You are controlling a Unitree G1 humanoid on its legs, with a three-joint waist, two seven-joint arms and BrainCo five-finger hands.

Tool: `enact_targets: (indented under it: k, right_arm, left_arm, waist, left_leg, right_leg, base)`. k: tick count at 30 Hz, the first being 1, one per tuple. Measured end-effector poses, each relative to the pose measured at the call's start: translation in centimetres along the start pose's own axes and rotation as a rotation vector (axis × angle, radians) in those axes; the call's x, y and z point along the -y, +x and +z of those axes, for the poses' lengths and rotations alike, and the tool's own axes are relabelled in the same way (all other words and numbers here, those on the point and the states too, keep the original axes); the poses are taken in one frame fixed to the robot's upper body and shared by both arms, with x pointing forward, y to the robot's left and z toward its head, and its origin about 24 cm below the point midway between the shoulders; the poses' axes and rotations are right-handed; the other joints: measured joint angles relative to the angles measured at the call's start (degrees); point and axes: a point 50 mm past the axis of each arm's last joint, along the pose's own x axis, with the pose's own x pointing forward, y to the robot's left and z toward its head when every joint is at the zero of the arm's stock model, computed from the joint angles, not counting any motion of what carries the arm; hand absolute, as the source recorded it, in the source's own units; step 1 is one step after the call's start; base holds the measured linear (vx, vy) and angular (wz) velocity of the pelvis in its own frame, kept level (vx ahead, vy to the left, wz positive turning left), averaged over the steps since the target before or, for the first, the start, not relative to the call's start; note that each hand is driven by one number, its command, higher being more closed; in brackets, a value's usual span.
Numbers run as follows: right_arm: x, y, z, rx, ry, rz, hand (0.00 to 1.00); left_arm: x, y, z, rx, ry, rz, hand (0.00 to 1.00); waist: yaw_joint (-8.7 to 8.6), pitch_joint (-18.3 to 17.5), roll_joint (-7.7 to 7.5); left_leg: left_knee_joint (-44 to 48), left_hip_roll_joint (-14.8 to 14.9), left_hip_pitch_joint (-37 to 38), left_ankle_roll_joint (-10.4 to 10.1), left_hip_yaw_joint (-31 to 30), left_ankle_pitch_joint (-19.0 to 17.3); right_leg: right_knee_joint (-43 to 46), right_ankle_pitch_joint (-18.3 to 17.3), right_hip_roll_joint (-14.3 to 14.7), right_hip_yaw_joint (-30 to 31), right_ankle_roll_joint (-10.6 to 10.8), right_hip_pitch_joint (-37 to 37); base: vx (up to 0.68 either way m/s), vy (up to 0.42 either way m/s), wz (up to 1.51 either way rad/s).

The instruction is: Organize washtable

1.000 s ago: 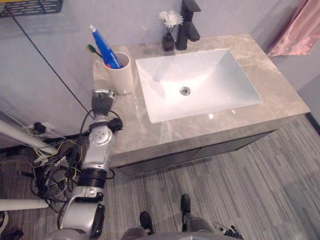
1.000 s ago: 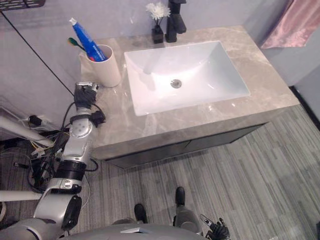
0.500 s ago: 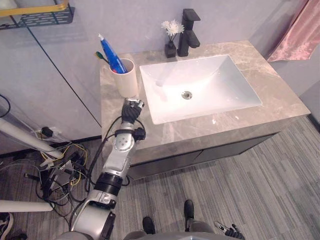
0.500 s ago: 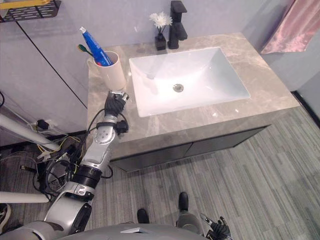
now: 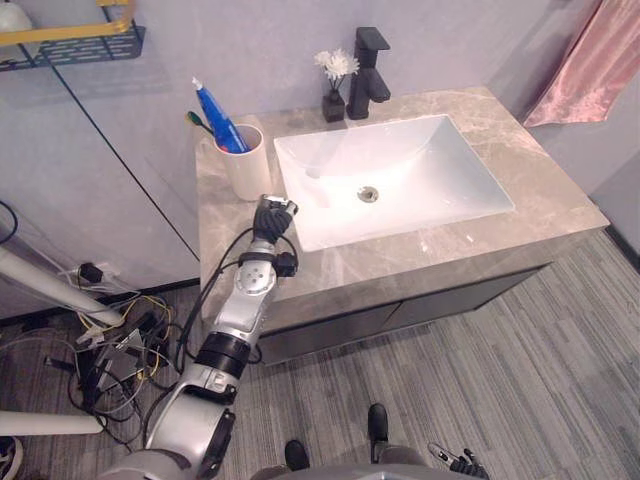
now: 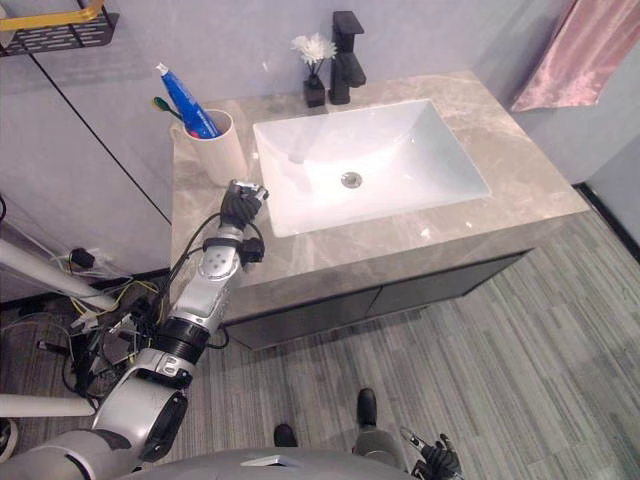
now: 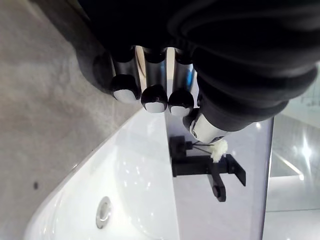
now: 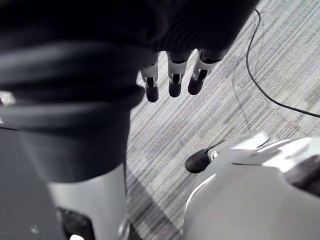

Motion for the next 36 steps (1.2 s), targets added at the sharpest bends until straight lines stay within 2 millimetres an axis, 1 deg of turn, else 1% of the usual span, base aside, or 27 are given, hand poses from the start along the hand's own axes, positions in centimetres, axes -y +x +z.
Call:
enact_targets:
  k: [4, 8, 10, 11, 12, 13, 15, 17, 21, 22, 24, 26, 28, 29, 30, 31, 32, 34, 36]
  right_arm:
    - [0.0, 0.0, 0.0, 0.000, 0.002, 0.000, 0.00]
    - [0.1, -0.1, -0.1, -0.004, 0.005, -0.003, 0.00]
    - [0.2, 0.0, -0.1, -0.004, 0.011, -0.004, 0.00]
    - [0.2, -0.1, -0.2, -0.006, 0.029, -0.006, 0.00]
    - [0.2, -0.1, -0.2, -0.007, 0.040, -0.007, 0.00]
    - [0.3, -0.1, -0.2, -0.008, 0.048, -0.011, 0.00]
    - [0.6, -0.1, -0.4, -0.013, 0.062, -0.023, 0.00]
    - [0.9, -0.2, -0.7, -0.020, 0.069, -0.031, 0.00]
    - [1.0, -0.4, -1.0, -0.028, 0.069, -0.035, 0.00]
    - [1.0, -0.4, -1.0, -0.027, 0.070, -0.032, 0.00]
    - [0.9, -0.4, -1.0, -0.028, 0.069, -0.025, 0.00]
    - [0.9, -0.4, -1.0, -0.027, 0.069, -0.025, 0.00]
    - [0.9, -0.4, -1.0, -0.027, 0.070, -0.025, 0.00]
    - [0.9, -0.4, -1.0, -0.027, 0.070, -0.025, 0.00]
    - [0.9, -0.4, -1.0, -0.026, 0.069, -0.023, 0.00]
    - [0.9, -0.4, -1.0, -0.027, 0.069, -0.023, 0.00]
    - [0.9, -0.4, -1.1, -0.028, 0.070, -0.024, 0.00]
    - [0.7, -0.4, -1.0, -0.024, 0.069, -0.017, 0.00]
    - [0.7, -0.4, -1.1, -0.027, 0.068, -0.017, 0.00]
  left_arm:
    - [-0.7, 0.9, 0.2, -0.011, 0.009, 0.026, 1.00]
    - [-2.0, 1.9, 0.7, -0.016, 0.008, 0.074, 1.00]
    - [-3.0, 2.4, 0.9, -0.022, 0.012, 0.105, 1.00]
    - [-3.9, 2.6, 1.0, -0.025, 0.032, 0.126, 1.00]
    - [-4.4, 2.6, 1.0, -0.026, 0.044, 0.132, 1.00]
    - [-5.0, 2.7, 1.2, -0.022, 0.059, 0.143, 1.00]
    - [-5.5, 3.1, 1.7, -0.012, 0.071, 0.153, 1.00]
    - [-6.4, 3.3, 2.0, -0.017, 0.044, 0.186, 1.00]
    - [-6.8, 3.9, 2.5, -0.016, 0.045, 0.199, 1.00]
    - [-7.1, 4.0, 2.8, -0.010, 0.048, 0.204, 1.00]
    - [-7.5, 4.6, 3.9, 0.015, 0.057, 0.213, 1.00]
    - [-7.4, 5.1, 5.2, 0.050, 0.053, 0.213, 1.00]
    - [-7.3, 5.8, 6.9, 0.096, 0.051, 0.214, 1.00]
    - [-7.5, 5.9, 7.3, 0.106, 0.054, 0.216, 1.00]
    - [-7.8, 6.2, 8.4, 0.135, 0.060, 0.222, 1.00]
    - [-7.9, 6.3, 8.8, 0.146, 0.063, 0.226, 1.00]
    - [-8.0, 6.7, 9.7, 0.165, 0.062, 0.230, 1.00]
    - [-8.6, 7.0, 10.9, 0.195, 0.071, 0.248, 1.00]
    - [-8.9, 7.0, 11.3, 0.205, 0.076, 0.255, 1.00]
  waist:
    - [0.05, 0.0, 0.00]
    - [-0.15, 0.0, 0.01]
    - [-0.46, 0.0, 0.01]
    - [-0.99, 0.0, 0.01]
    - [-1.13, 0.0, 0.01]
    - [-1.17, 0.0, 0.00]
    - [-1.08, 0.0, -0.03]
    - [-1.21, 0.1, -0.05]
    - [-1.23, 0.3, -0.37]
    - [-1.24, 0.5, -0.71]
    - [-1.15, 1.3, -1.63]
    - [-1.17, 1.8, -2.20]
    - [-1.23, 2.5, -2.60]
    - [-1.34, 2.7, -2.68]
    - [-1.33, 3.4, -2.97]
    - [-1.38, 3.5, -3.00]
    - [-1.48, 3.5, -3.07]
    - [-1.47, 4.0, -3.73]
    - [-1.65, 4.2, -3.91]
  left_leg:
    - [0.0, 0.0, 0.0, 0.0, 0.4, 0.0]
    - [-0.2, 0.0, 0.0, 0.0, 1.0, 0.0]
    - [-0.3, 0.0, 0.0, 0.0, 1.2, 0.0]
    - [-0.3, 0.0, -0.1, 0.0, 1.3, 0.0]
    - [-0.3, 0.0, -0.2, 0.0, 1.4, 0.0]
    - [-0.3, 0.0, -0.4, 0.0, 1.7, 0.0]
    - [-0.2, 0.0, -1.2, 0.0, 2.0, 0.0]
    - [-0.2, 0.1, -1.3, 0.0, 2.3, 0.0]
    - [-0.2, 0.1, -1.5, -0.1, 2.6, 0.0]
    - [-0.2, 0.2, -1.6, -0.1, 3.0, -0.1]
    - [0.4, 0.3, -2.2, -0.3, 3.7, -0.6]
    - [2.1, 0.5, -3.7, -0.4, 3.8, -1.5]
    - [4.5, 1.0, -5.4, -0.1, 4.0, -2.3]
    - [5.1, 1.1, -5.6, -0.1, 4.2, -2.6]
    - [6.8, 1.6, -6.2, 0.0, 4.9, -3.6]
    - [7.4, 1.8, -6.6, 0.0, 5.1, -4.0]
    - [8.9, 2.2, -7.7, 0.1, 5.2, -4.7]
    - [10.2, 2.3, -8.1, 0.4, 5.2, -5.5]
    - [11.3, 2.6, -8.4, 0.5, 5.2, -6.3]
  right_leg:
    - [0.0, 0.1, 0.0, 0.5, 0.1, -0.2]
    - [0.0, 0.1, 0.2, 1.1, 0.1, -0.6]
    - [0.0, 0.1, 0.2, 1.3, 0.1, -0.8]
    - [0.0, 0.1, 0.3, 1.4, 0.1, -0.9]
    - [0.0, 0.1, 0.3, 1.5, 0.1, -1.1]
    - [0.0, 0.2, 0.3, 1.7, 0.1, -1.5]
    - [0.0, 0.5, 0.4, 2.1, 0.1, -2.3]
    - [0.0, 0.5, 0.5, 2.4, 0.0, -2.6]
    - [0.0, 0.6, 0.6, 2.7, -0.1, -3.0]
    - [0.0, 0.8, 0.7, 3.1, -0.2, -3.2]
    - [0.0, 1.0, 0.8, 4.3, -0.3, -3.9]
    - [0.0, 1.2, 0.7, 4.5, -0.1, -4.8]
    - [0.1, 1.5, 0.7, 5.0, 0.0, -5.6]
    - [0.2, 1.5, 0.7, 5.1, 0.0, -5.7]
    - [0.4, 1.7, 1.0, 5.9, 0.0, -5.8]
    - [0.4, 1.8, 1.1, 6.0, -0.1, -6.1]
    - [0.4, 2.0, 1.2, 6.4, -0.1, -6.7]
    - [0.4, 2.3, 1.4, 7.7, -0.2, -7.2]
    - [0.4, 2.5, 1.6, 8.1, -0.1, -7.1]
  base:
    - [-0.01, 0.001, -0.06]
    - [0.01, -0.001, -0.07]
    - [0.01, -0.001, -0.05]
    - [0.01, 0.000, -0.04]
    - [0.01, 0.001, -0.08]
    - [0.01, 0.001, -0.09]
    - [0.00, 0.001, -0.08]
    - [0.01, -0.004, -0.07]
    - [0.00, -0.006, -0.06]
    - [-0.02, -0.006, -0.17]
    - [-0.04, -0.012, -0.16]
    - [-0.04, -0.005, -0.03]
    - [-0.02, -0.002, -0.05]
    - [0.01, 0.002, -0.20]
    - [0.01, 0.006, -0.21]
    - [0.02, 0.013, -0.23]
    - [0.02, 0.012, -0.14]
    - [0.02, -0.006, -0.26]
    - [-0.01, 0.003, -0.20]
